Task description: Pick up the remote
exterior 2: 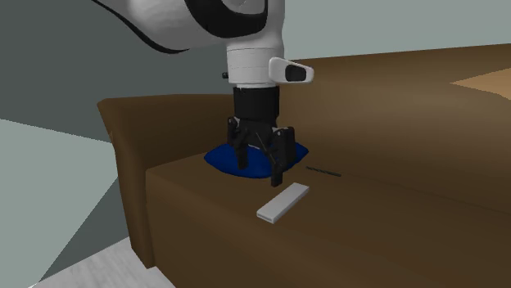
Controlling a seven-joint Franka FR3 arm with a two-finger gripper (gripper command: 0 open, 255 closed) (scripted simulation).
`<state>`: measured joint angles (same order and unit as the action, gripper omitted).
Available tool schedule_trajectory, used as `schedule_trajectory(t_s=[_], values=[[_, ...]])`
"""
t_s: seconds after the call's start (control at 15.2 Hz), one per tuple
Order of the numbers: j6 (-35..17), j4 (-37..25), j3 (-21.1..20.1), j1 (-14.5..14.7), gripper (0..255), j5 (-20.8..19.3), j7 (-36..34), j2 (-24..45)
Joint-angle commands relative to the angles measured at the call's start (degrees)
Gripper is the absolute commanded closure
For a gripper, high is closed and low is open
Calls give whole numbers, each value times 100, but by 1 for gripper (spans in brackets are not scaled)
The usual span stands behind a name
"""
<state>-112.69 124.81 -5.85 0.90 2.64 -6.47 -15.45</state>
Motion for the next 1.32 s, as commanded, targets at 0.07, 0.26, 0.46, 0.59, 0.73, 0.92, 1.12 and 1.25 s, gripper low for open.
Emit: schedule_trajectory(t_s=[0.07,0.26,0.46,0.59,0.73,0.92,1.12,1.25], values=[[-262,-412,-118,31,0,-79,-196,700],[-428,-876,-204,73,0,-191,-387,1367],[-530,-1411,-265,132,0,-325,-576,2044],[-561,-1810,-287,186,0,-421,-696,2502],[-561,-2247,-296,250,0,-516,-808,2968],[-500,-2981,-290,363,0,-649,-955,3685],[-382,-3717,-267,477,0,-750,-1058,4339],[-510,-3638,-259,480,0,-759,-1064,4390]])
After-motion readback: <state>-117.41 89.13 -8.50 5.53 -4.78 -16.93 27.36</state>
